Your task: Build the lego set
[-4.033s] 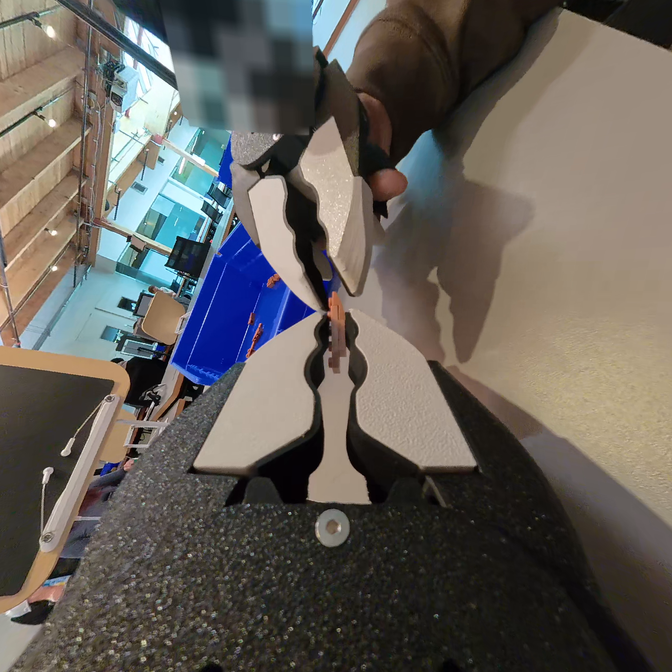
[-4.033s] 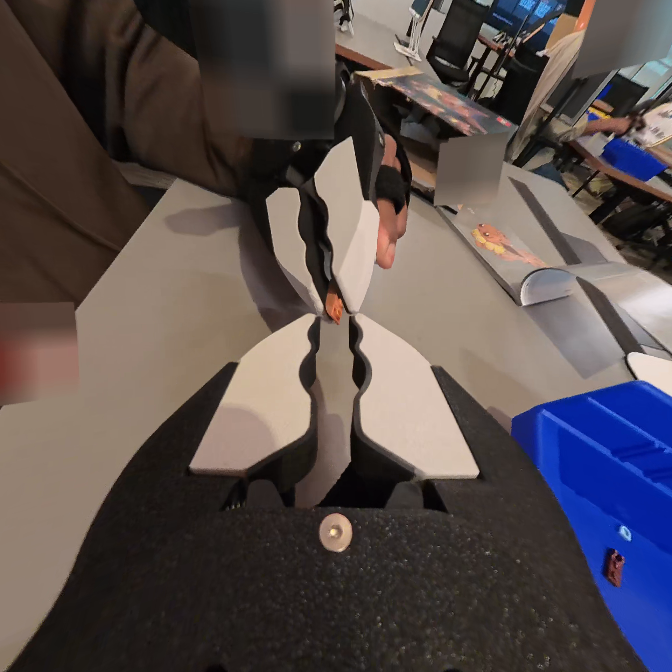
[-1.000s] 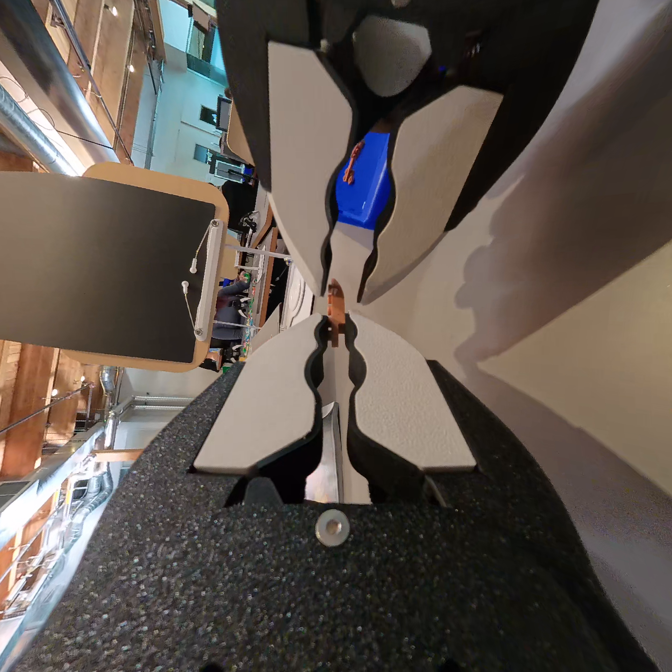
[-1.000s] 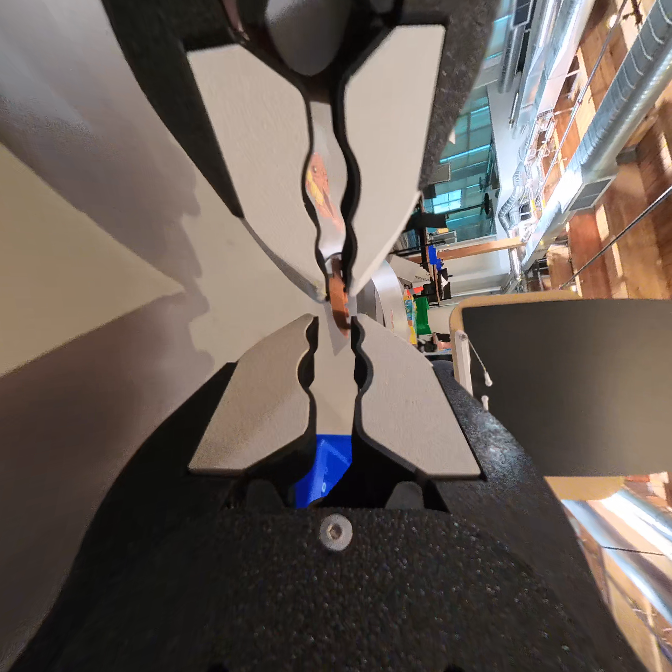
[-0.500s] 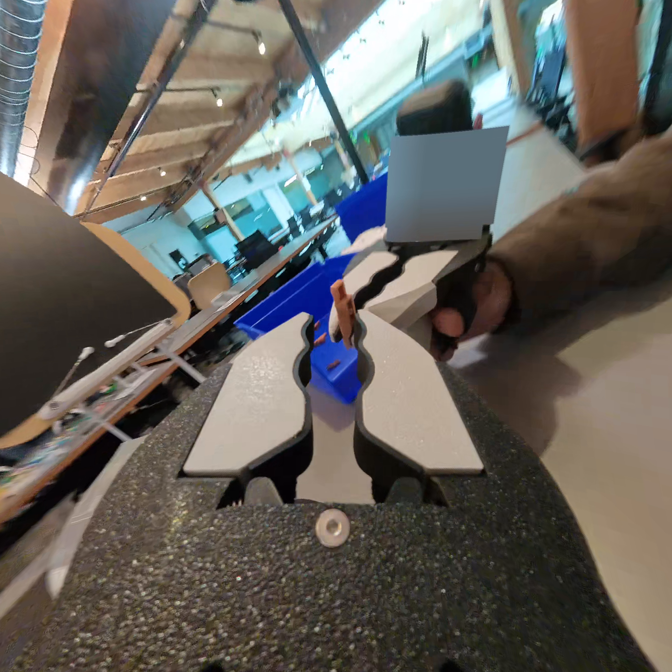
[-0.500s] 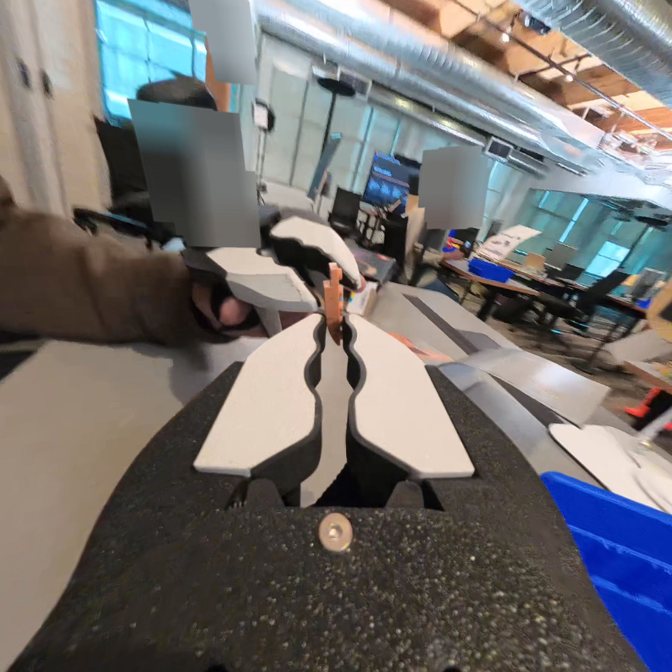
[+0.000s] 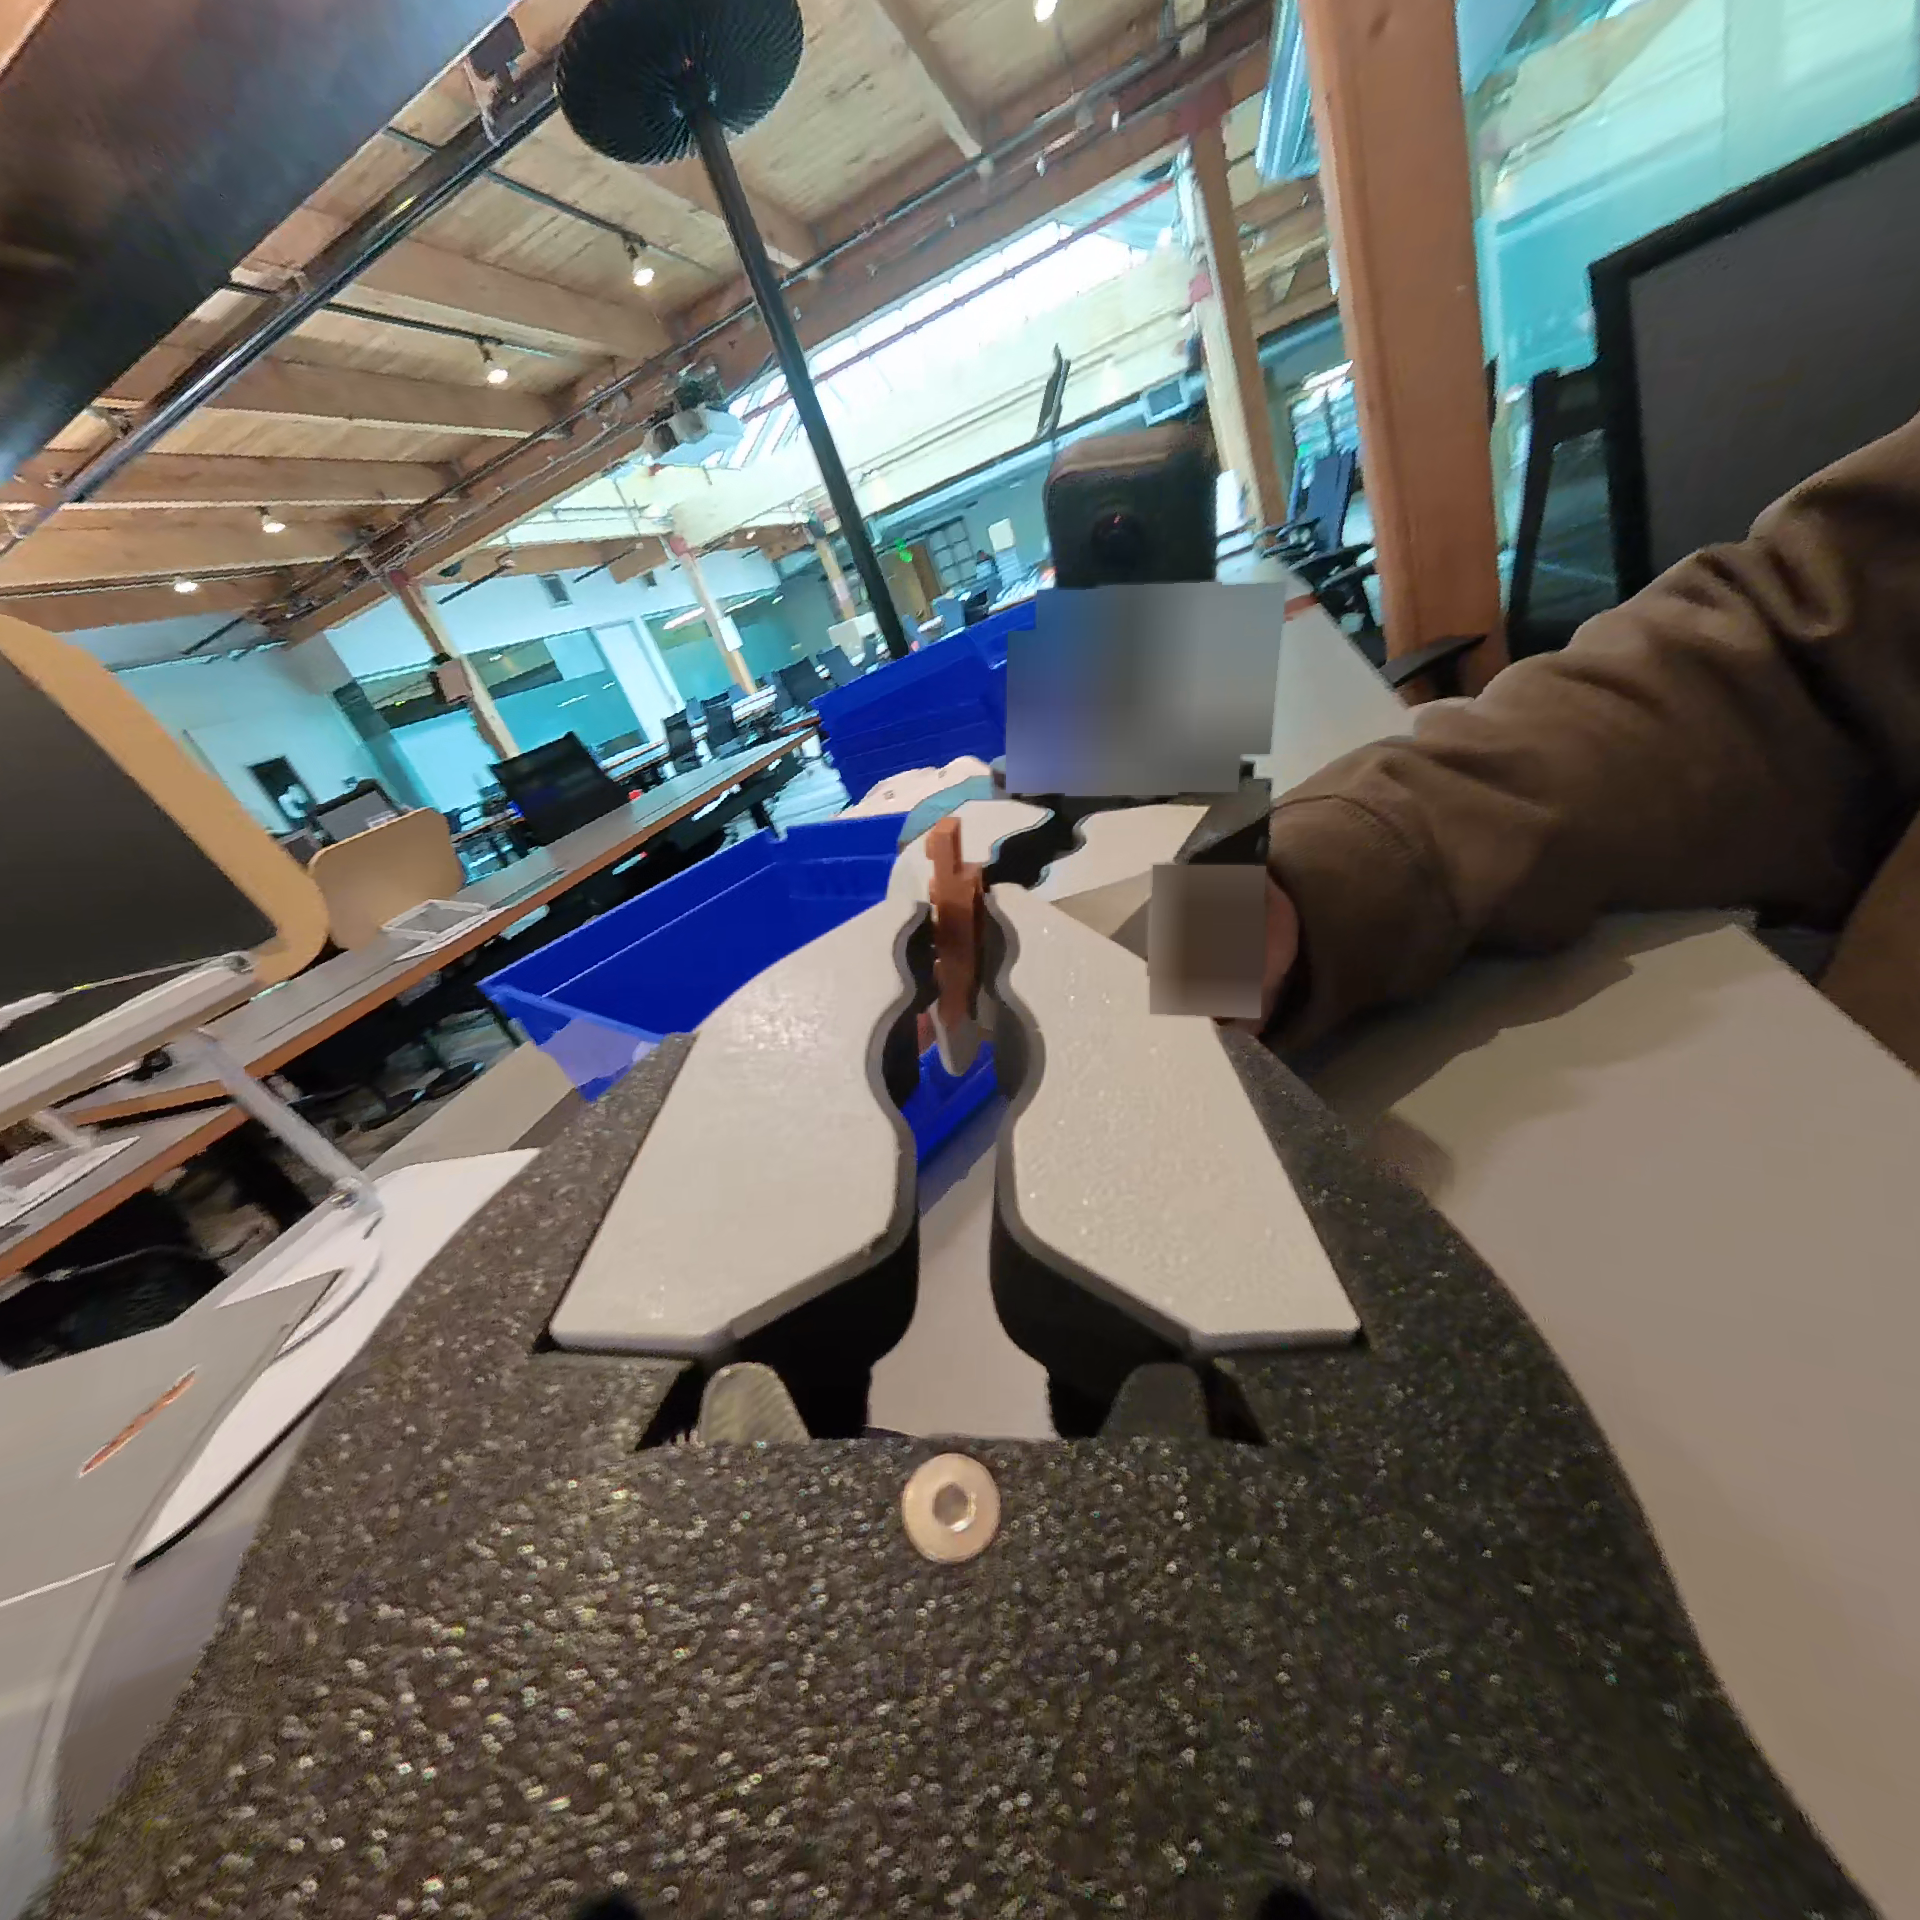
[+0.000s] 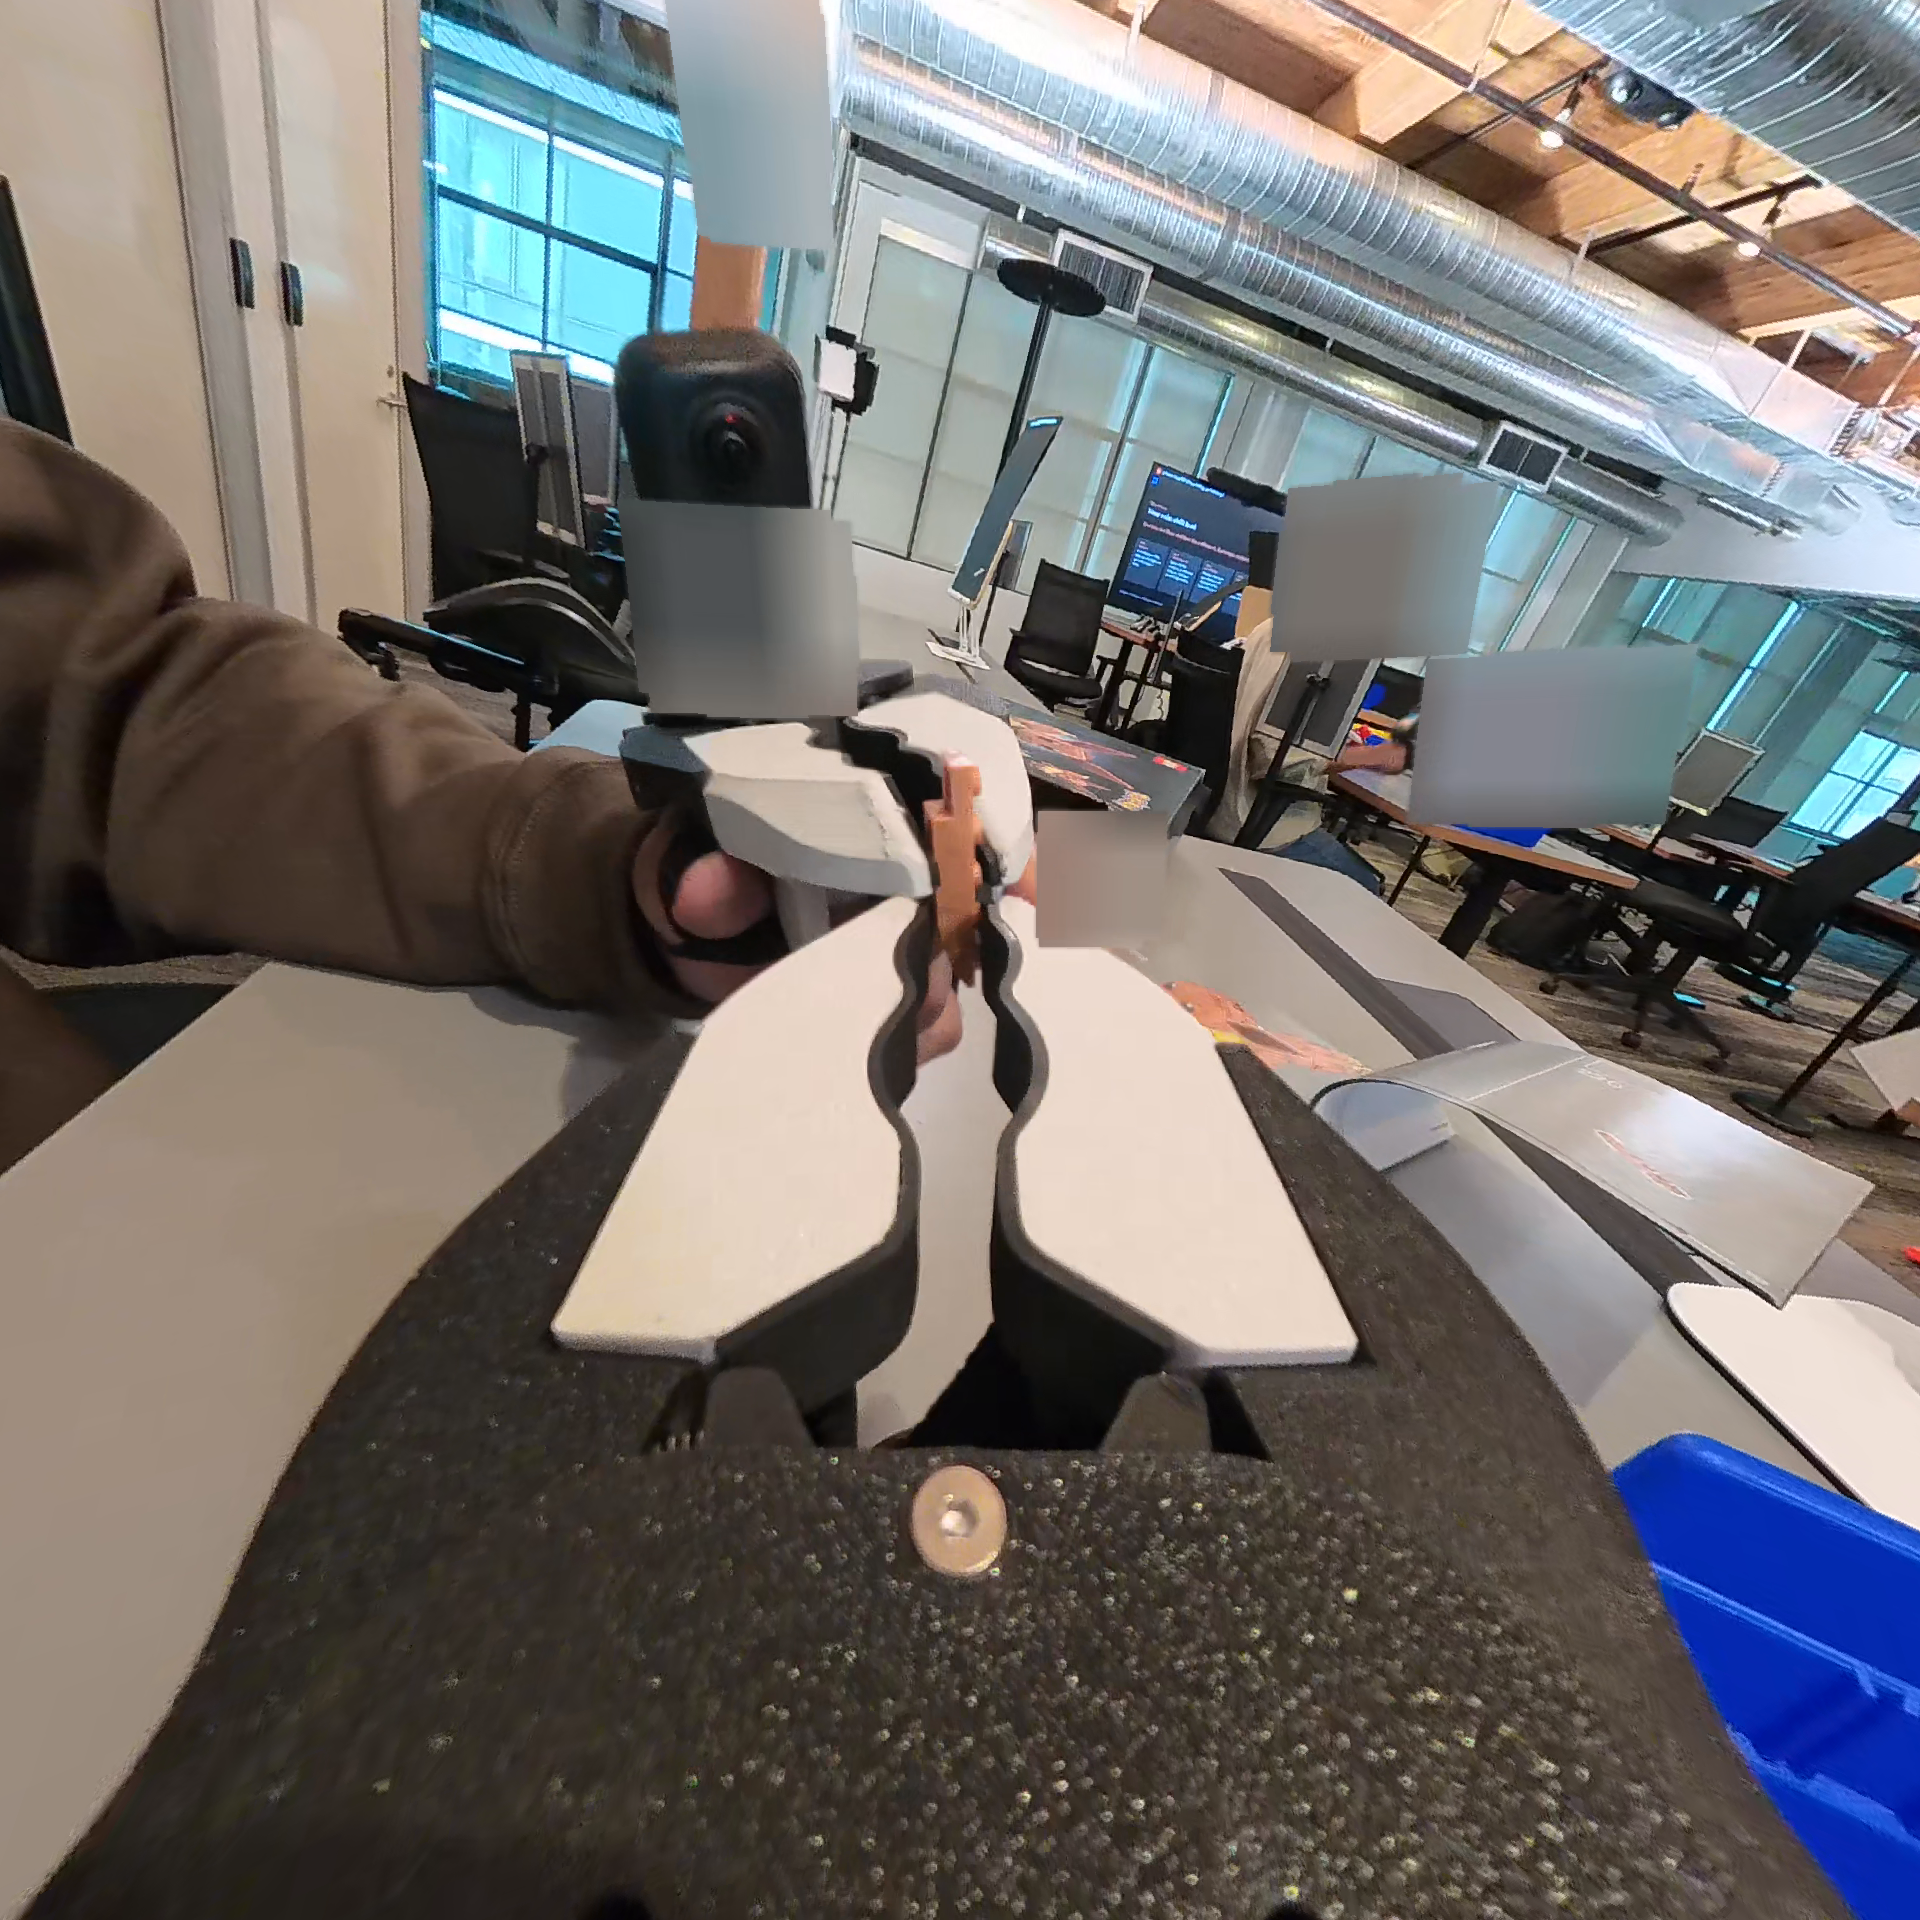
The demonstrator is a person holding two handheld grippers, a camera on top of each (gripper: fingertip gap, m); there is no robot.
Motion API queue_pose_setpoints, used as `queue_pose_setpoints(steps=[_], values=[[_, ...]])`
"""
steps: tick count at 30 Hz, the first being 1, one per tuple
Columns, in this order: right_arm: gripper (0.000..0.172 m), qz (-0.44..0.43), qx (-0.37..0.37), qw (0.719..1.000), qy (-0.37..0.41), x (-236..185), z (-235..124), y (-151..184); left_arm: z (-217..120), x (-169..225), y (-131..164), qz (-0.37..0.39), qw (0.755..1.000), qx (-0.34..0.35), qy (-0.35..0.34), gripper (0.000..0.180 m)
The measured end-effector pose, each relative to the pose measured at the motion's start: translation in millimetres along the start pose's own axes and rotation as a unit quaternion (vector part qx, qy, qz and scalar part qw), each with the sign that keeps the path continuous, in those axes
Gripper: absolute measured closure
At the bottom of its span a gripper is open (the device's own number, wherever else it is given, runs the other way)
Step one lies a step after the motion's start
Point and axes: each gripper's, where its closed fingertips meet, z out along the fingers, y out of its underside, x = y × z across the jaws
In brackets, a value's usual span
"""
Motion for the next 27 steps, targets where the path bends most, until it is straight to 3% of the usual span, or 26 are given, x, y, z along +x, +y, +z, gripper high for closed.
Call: queue_pose_setpoints(steps=[4, 8, 14, 19, 27], values=[[0.148, -0.039, -0.034, 0.999, 0.015, 4.8, -3.3, 3.3, -5.6, -16.8, 5.9, 0.071, 0.994, -0.06, -0.06, 0.172], [0.148, -0.087, -0.043, 0.995, 0.026, 5.8, -8.9, -2.4, -13.0, -28.8, 18.9, 0.192, 0.964, -0.154, -0.103, 0.172], [0.153, -0.181, -0.11, 0.977, 0.029, 2.0, -7.0, 8.7, -10.4, -18.1, 44.3, 0.297, 0.921, -0.241, -0.073, 0.172], [0.156, -0.262, -0.179, 0.948, 0.026, 0.5, -9.6, 27.5, -9.9, -9.6, 56.5, 0.343, 0.897, -0.274, -0.046, 0.172], [0.166, -0.269, -0.206, 0.94, 0.026, 1.5, -9.8, 35.9, -12.1, -6.6, 61.3, 0.368, 0.885, -0.285, -0.032, 0.172]])
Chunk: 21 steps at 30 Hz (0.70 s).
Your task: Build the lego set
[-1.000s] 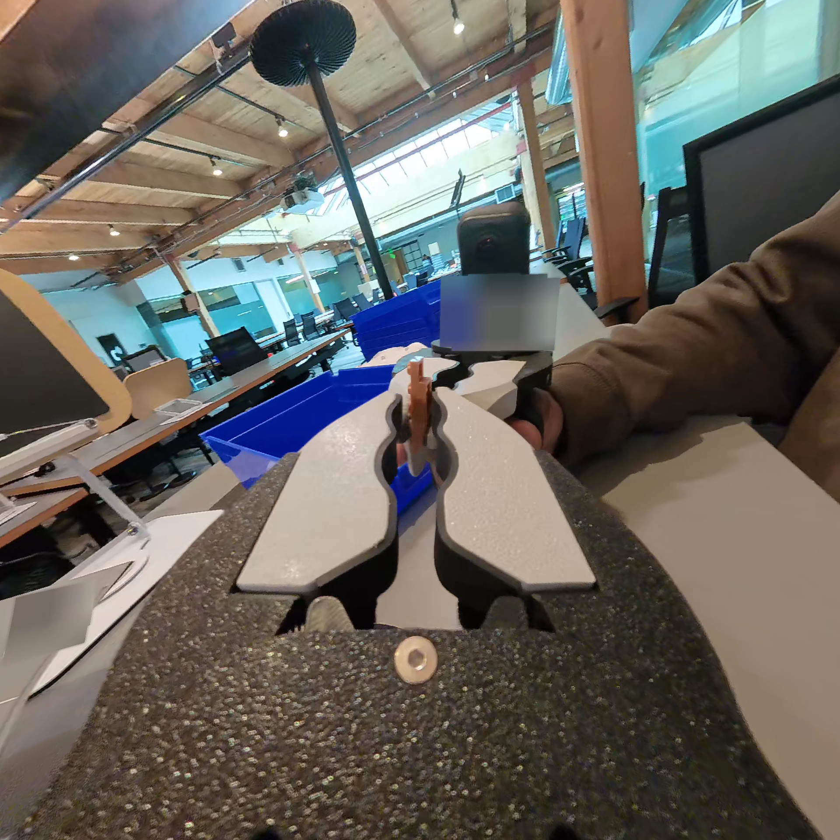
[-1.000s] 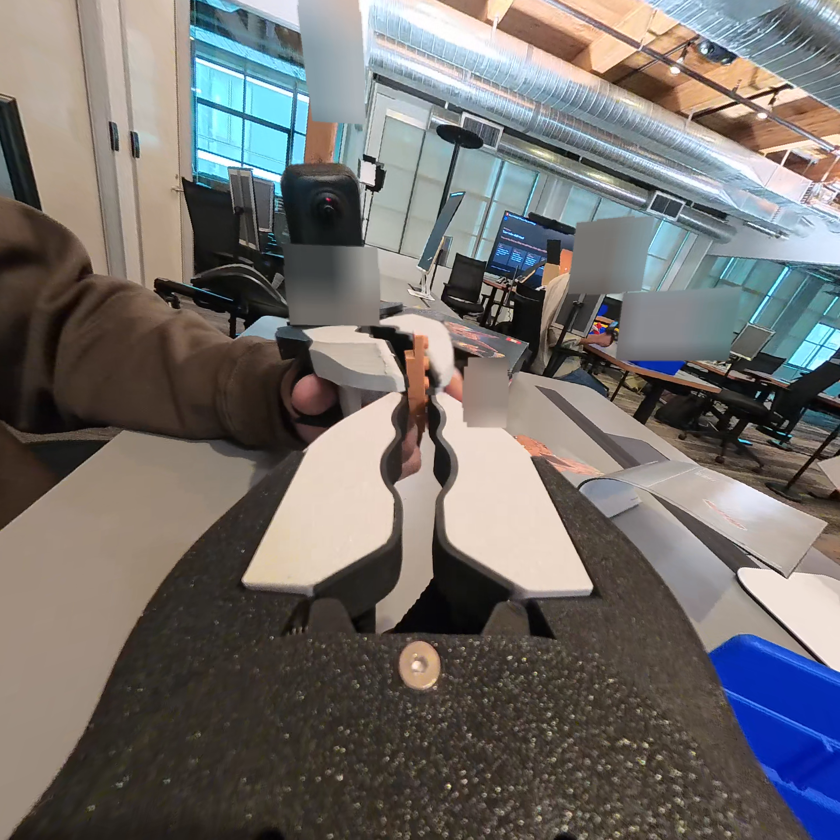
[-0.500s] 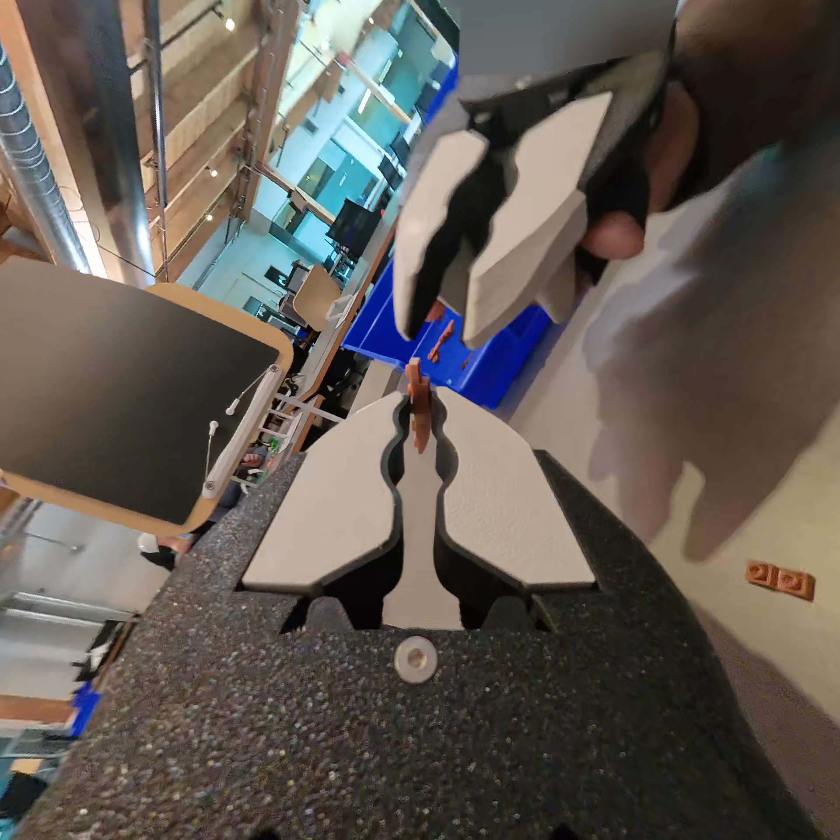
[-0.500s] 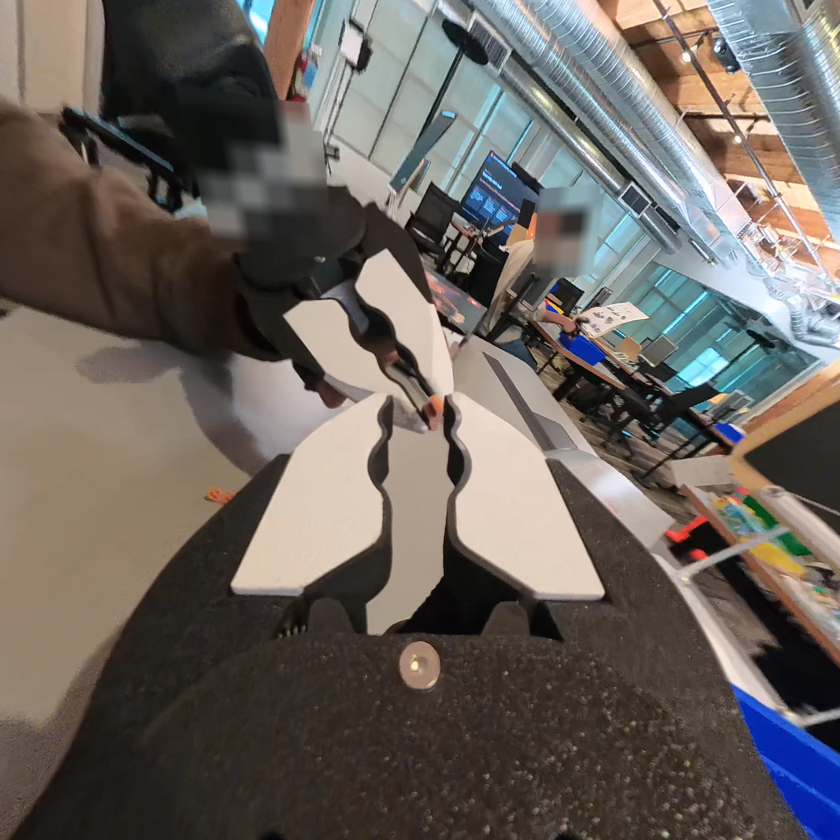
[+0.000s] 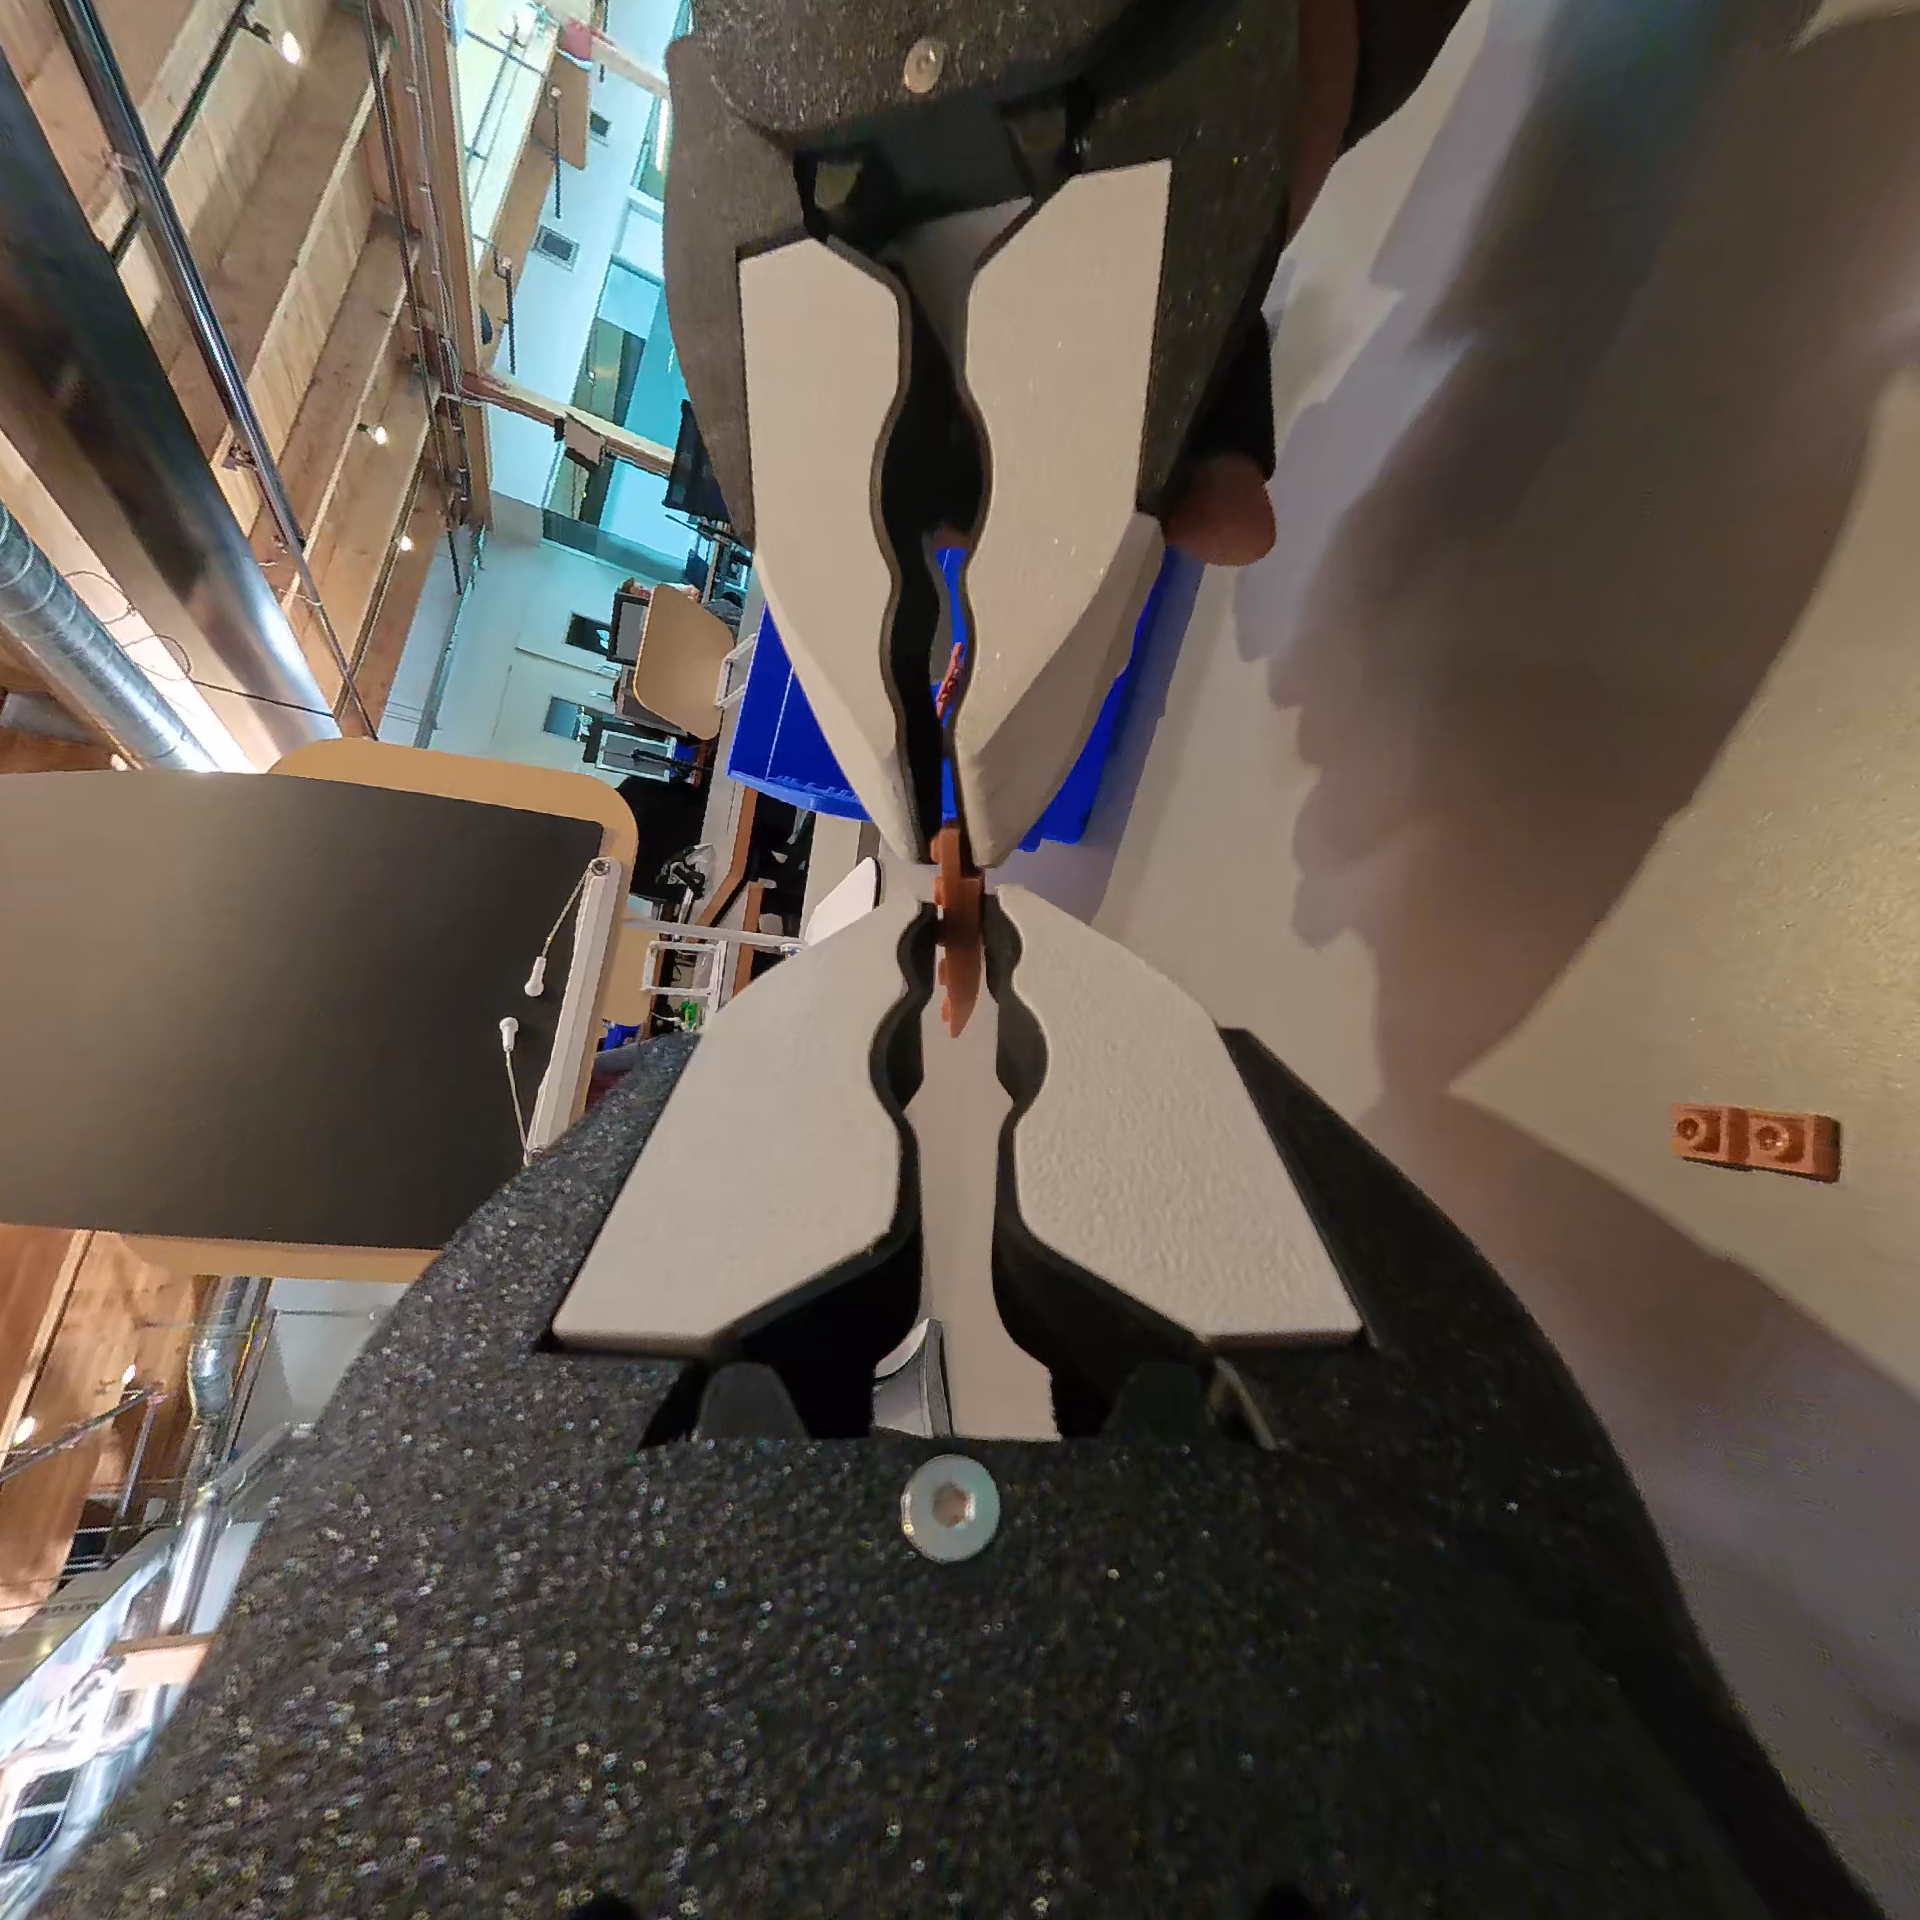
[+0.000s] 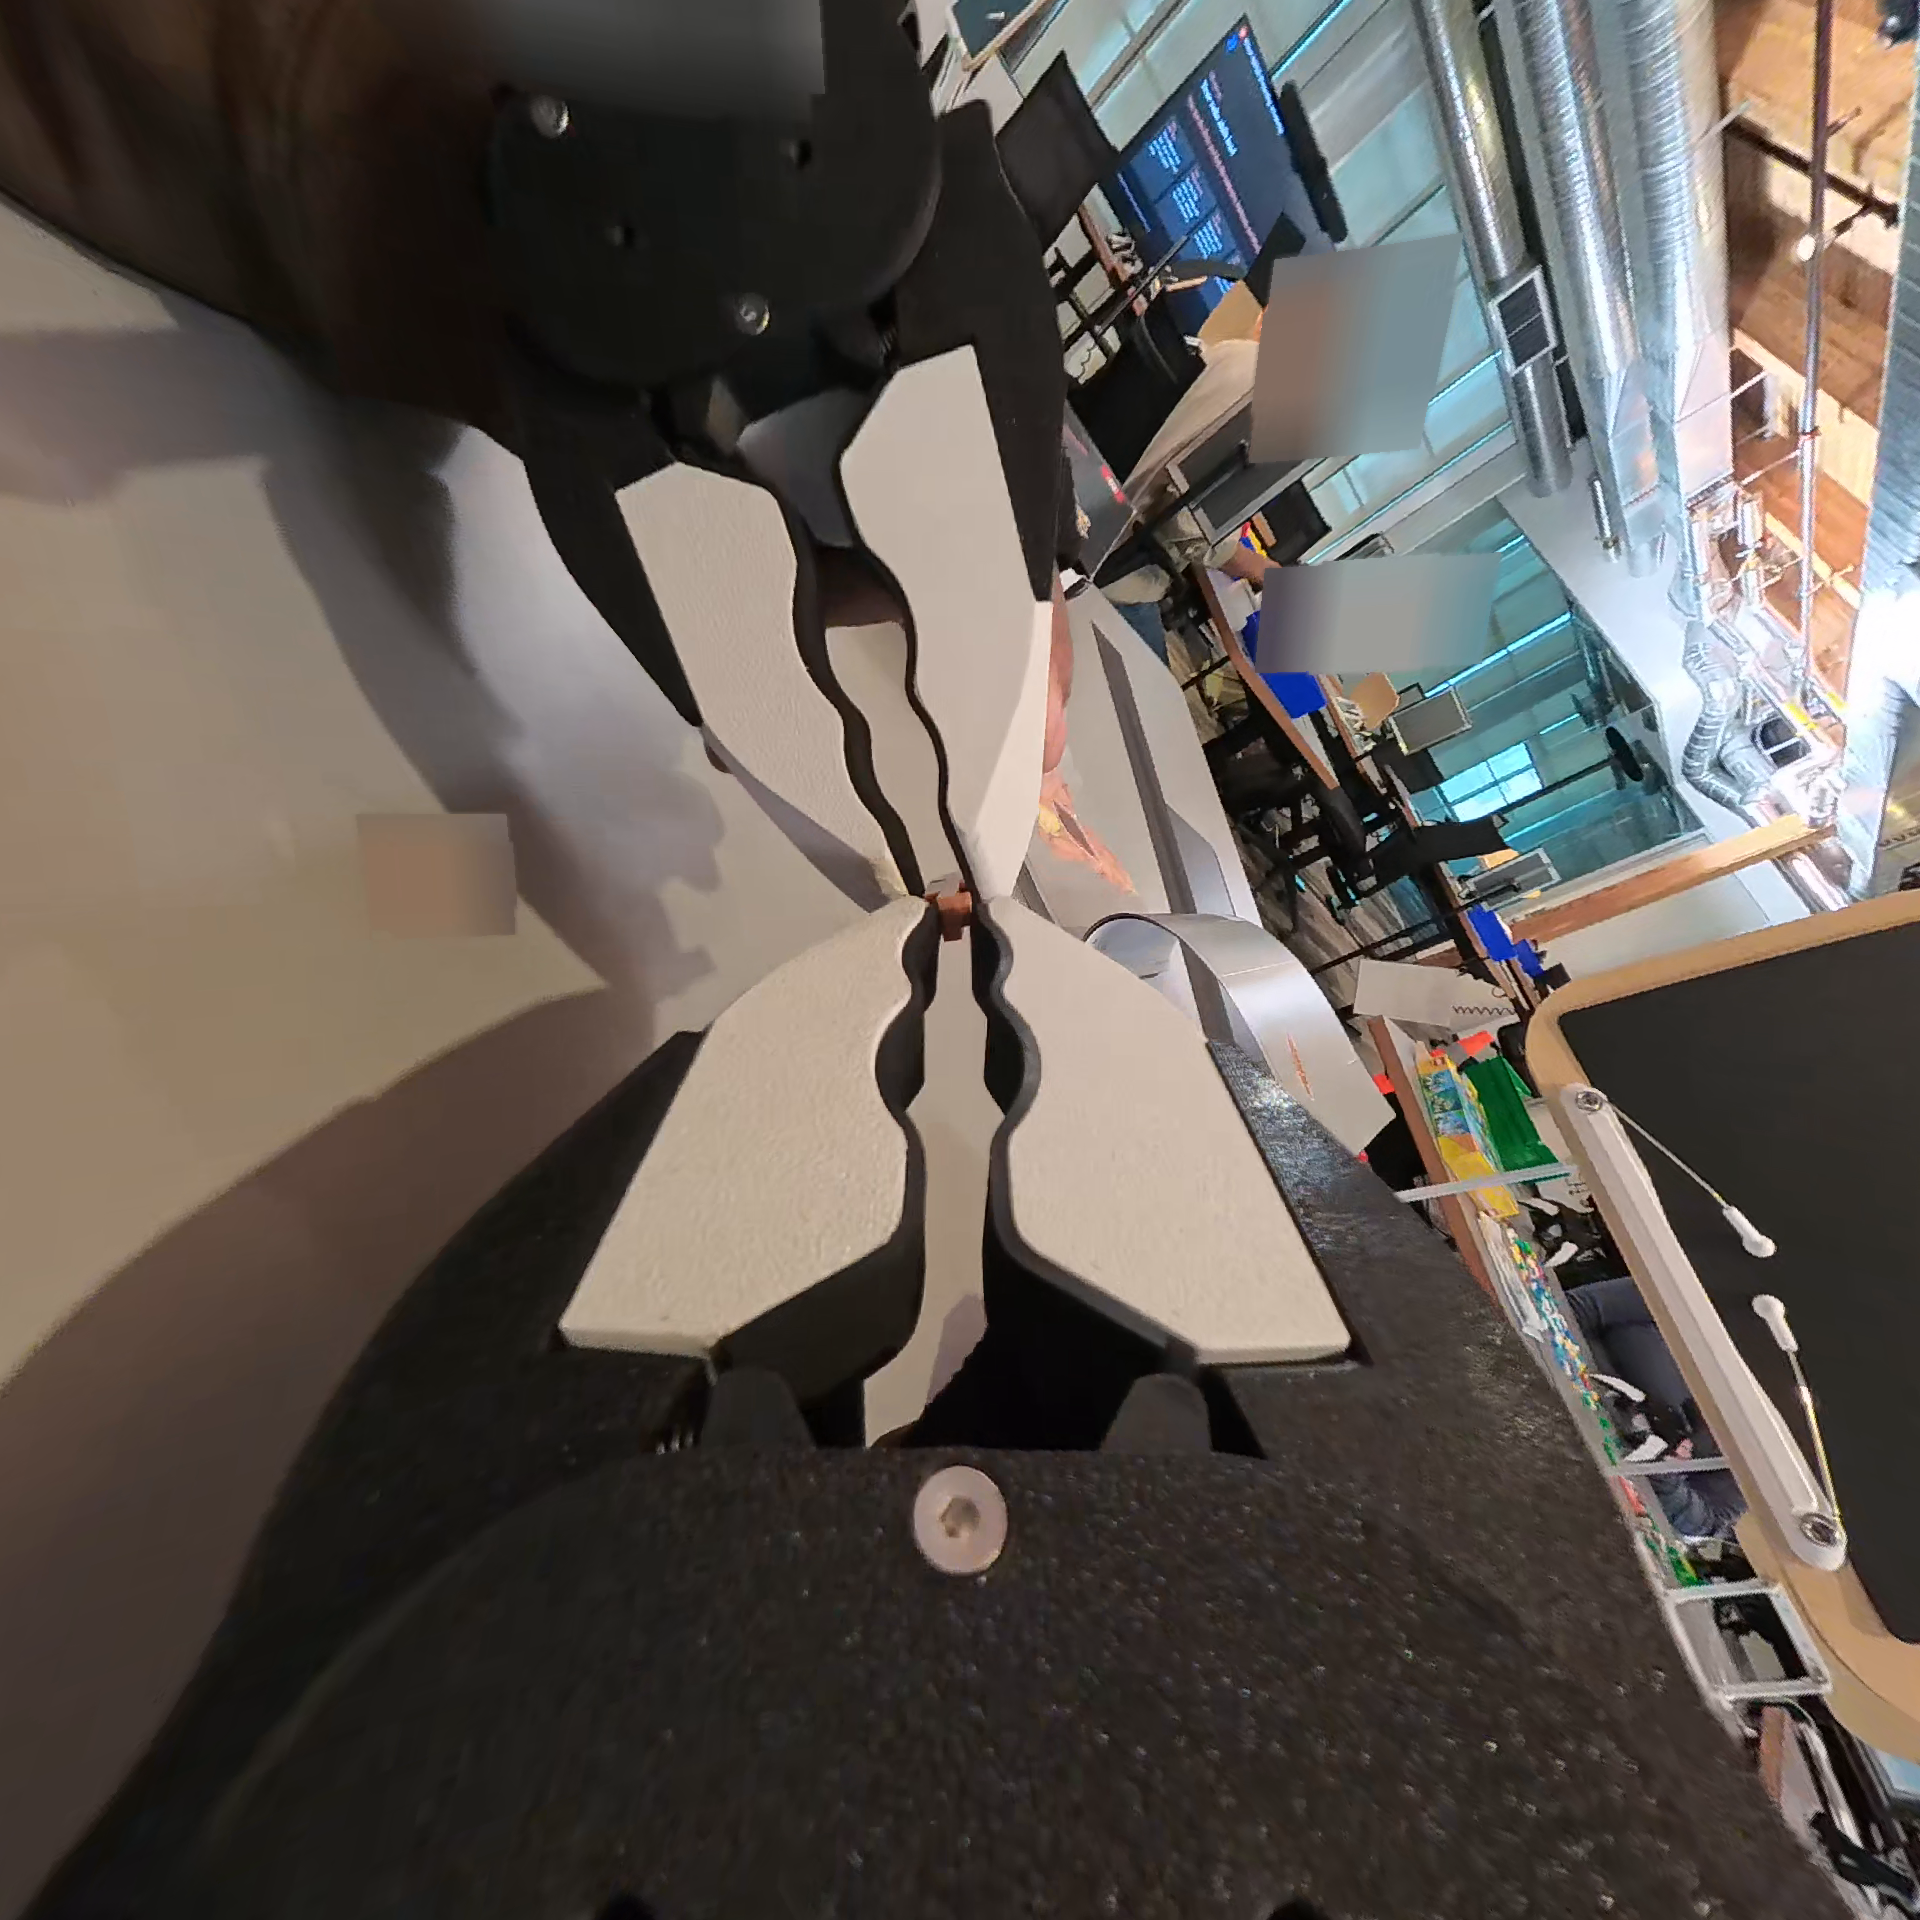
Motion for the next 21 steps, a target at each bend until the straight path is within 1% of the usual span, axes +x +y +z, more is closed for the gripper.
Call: queue_pose_setpoints(steps=[2, 8, 11, 13, 16, 18, 19, 21], values=[[0.167, 0.015, 0.017, 1.0, 0.002, 3.1, -3.1, -4.3, -1.1, -3.1, -3.3, -0.014, 1.0, 0.02, -0.01, 0.168], [0.167, 0.097, 0.118, 0.988, -0.024, 8.6, -18.2, -26.6, -12.1, -11.8, -16.7, -0.129, 0.985, 0.116, 0.013, 0.156], [0.167, 0.112, 0.141, 0.983, -0.038, 5.6, -20.1, -32.3, -19.1, -14.1, -25.6, -0.163, 0.973, 0.163, 0.026, 0.156], [0.167, 0.112, 0.146, 0.982, -0.043, 3.2, -19.7, -34.1, -22.9, -14.9, -31.3, -0.171, 0.967, 0.187, 0.03, 0.16], [0.167, 0.116, 0.147, 0.981, -0.042, 3.1, -19.0, -33.6, -23.1, -12.3, -31.7, -0.16, 0.969, 0.184, 0.035, 0.166], [0.167, 0.123, 0.135, 0.982, -0.037, 4.7, -17.3, -29.8, -21.9, -10.7, -28.9, -0.151, 0.973, 0.17, 0.038, 0.171], [0.167, 0.127, 0.122, 0.984, -0.035, 5.5, -15.6, -26.1, -20.9, -10.1, -26.3, -0.149, 0.975, 0.159, 0.04, 0.172], [0.161, 0.139, 0.079, 0.986, -0.042, 4.2, -10.7, -14.8, -20.2, -13.5, -18.2, -0.146, 0.98, 0.134, 0.035, 0.172]])
